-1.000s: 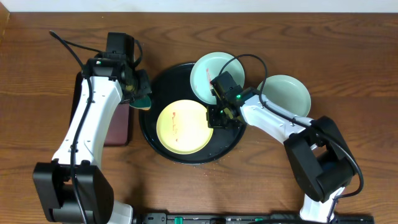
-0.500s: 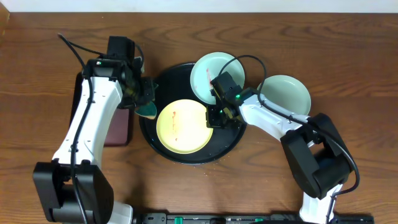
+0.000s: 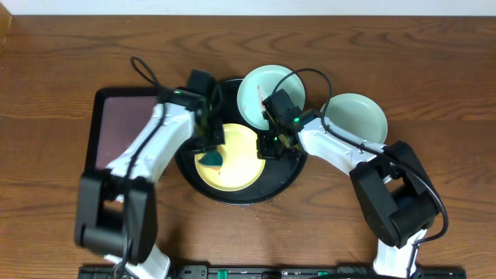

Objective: Clean dirty plates on tray and stack at the side
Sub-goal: 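Scrub the yellow plate with the sponge held in the left gripper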

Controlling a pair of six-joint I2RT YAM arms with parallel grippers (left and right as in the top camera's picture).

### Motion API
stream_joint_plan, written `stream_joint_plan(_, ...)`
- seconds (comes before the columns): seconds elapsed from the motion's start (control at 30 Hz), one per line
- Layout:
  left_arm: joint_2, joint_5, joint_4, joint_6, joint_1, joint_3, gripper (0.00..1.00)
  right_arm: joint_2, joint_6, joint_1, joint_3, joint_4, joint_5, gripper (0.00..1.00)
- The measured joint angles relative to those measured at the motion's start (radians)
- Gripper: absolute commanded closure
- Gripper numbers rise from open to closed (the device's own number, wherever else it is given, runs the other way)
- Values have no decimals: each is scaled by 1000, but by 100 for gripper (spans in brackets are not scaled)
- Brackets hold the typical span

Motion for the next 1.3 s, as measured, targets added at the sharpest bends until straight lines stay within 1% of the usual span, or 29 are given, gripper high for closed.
stream_joint_plan(0.17,84,-47,19,-95,-27,-1,93,0,0,0,0,0,0,99)
stream_joint_plan(0.23,98,-58,27,-119,-38,-1,93,0,0,0,0,0,0,99)
stream_joint_plan(0.3,101,-56,39,-117,-47,-1,93,0,0,0,0,0,0,99)
stream_joint_plan(0.4,112,-4,81,-42,-56,-1,93,0,0,0,0,0,0,99)
stream_joint_plan(0.53,118,111,158,110,-68,-5,93,0,0,-2,0,0,0,99)
stream_joint_plan(0.63,121,116,166,145,-80,-5,93,0,0,-2,0,0,0,99)
stream_joint_plan(0.7,121,74,149,104,-84,-4,92,0,0,-2,0,0,0,99)
stream_joint_plan(0.8,121,-37,92,-42,-101,4,93,0,0,-2,0,1,0,99)
stream_joint_plan(0.9,121,-116,47,-161,-110,5,93,1,0,-1,0,3,-5,99)
stream_joint_plan(0.97,121,-150,27,-211,-111,5,93,1,0,-1,0,4,-8,99)
stream_joint_plan(1.07,121,-183,4,-250,-111,5,93,1,0,-1,0,3,-8,99)
stream_joint_plan(1.13,121,-185,0,-237,-110,5,93,1,0,-1,0,4,-8,99)
stream_joint_plan(1.2,121,-179,4,-195,-109,5,93,1,0,-1,0,3,-8,99)
stream_joint_plan(1.3,121,-113,25,-50,-99,3,93,1,0,-2,0,4,-8,99)
